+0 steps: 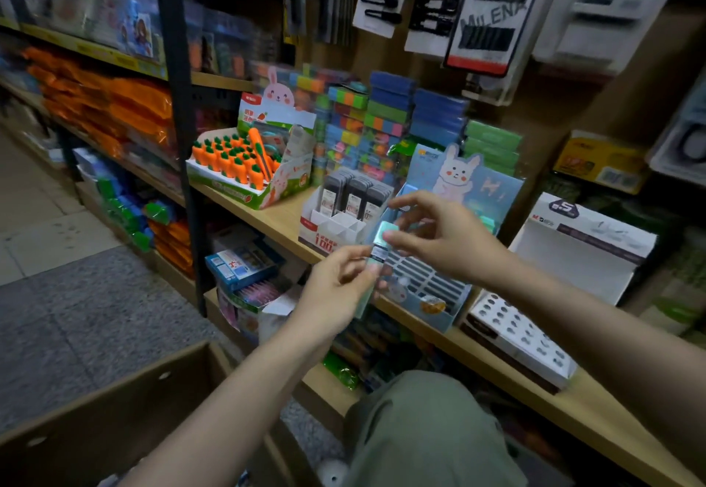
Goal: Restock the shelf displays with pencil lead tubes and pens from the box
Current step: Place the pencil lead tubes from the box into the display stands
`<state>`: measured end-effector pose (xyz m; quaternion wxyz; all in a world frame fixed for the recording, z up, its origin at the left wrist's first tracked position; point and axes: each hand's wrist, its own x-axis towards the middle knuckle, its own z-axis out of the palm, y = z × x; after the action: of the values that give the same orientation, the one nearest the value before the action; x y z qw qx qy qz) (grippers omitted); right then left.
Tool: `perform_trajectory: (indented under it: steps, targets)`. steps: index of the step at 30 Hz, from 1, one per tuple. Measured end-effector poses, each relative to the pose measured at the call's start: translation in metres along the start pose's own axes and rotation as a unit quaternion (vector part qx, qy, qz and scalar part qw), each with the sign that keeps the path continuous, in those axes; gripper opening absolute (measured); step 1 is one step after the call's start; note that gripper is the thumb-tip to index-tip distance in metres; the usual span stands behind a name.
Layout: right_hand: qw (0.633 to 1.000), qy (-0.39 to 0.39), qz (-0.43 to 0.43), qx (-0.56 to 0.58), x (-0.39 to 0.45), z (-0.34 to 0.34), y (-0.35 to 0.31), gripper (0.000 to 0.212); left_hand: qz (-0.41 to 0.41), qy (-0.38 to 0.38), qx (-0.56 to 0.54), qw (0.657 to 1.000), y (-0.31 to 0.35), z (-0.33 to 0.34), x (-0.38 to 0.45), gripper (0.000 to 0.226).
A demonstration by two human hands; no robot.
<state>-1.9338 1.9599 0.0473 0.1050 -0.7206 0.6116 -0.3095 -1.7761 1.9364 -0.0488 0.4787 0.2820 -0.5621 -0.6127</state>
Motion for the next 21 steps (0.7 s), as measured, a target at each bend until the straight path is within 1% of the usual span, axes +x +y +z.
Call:
perform_trajectory:
  steps: [3, 4, 5, 6, 8, 9, 11, 13, 15, 21]
  targets:
    - [1.0, 0.021, -0.001, -0.016, -0.004, -0.015, 0.007, 0.025, 0.01, -0.022, 0.002, 1.0, 0.007, 0.026, 0.006, 0.019]
    - [0.999, 0.029, 0.005, -0.021, -0.005, -0.023, 0.011, 0.023, 0.021, -0.018, 0.031, 0.999, 0.008, 0.031, 0.008, 0.017]
    - [0.999, 0.045, 0.01, -0.022, -0.005, -0.033, 0.016, 0.023, 0.045, -0.006, 0.089, 0.995, 0.008, 0.033, 0.01, 0.016]
    - [0.997, 0.067, 0.014, -0.019, -0.005, -0.044, 0.021, 0.025, 0.075, 0.008, 0.165, 0.983, 0.006, 0.031, 0.012, 0.019]
    - [0.991, 0.125, 0.018, -0.041, -0.007, -0.064, 0.031, 0.029, 0.138, 0.022, 0.312, 0.94, 0.0, 0.025, 0.014, 0.027]
    - [0.987, 0.146, 0.018, -0.069, -0.01, -0.071, 0.035, 0.03, 0.159, 0.012, 0.367, 0.916, -0.004, 0.023, 0.013, 0.032]
    - [0.981, 0.16, 0.016, -0.112, -0.014, -0.076, 0.044, 0.029, 0.161, -0.036, 0.446, 0.879, -0.015, 0.021, 0.011, 0.04]
    - [0.978, 0.161, 0.003, -0.133, -0.016, -0.071, 0.052, 0.029, 0.133, -0.084, 0.507, 0.848, -0.027, 0.021, 0.012, 0.048]
    - [0.975, 0.161, -0.012, -0.15, -0.016, -0.062, 0.057, 0.028, 0.13, -0.097, 0.539, 0.827, -0.035, 0.02, 0.014, 0.048]
    - [0.973, 0.164, -0.025, -0.161, -0.013, -0.044, 0.067, 0.021, 0.172, -0.072, 0.563, 0.805, -0.047, 0.019, 0.016, 0.043]
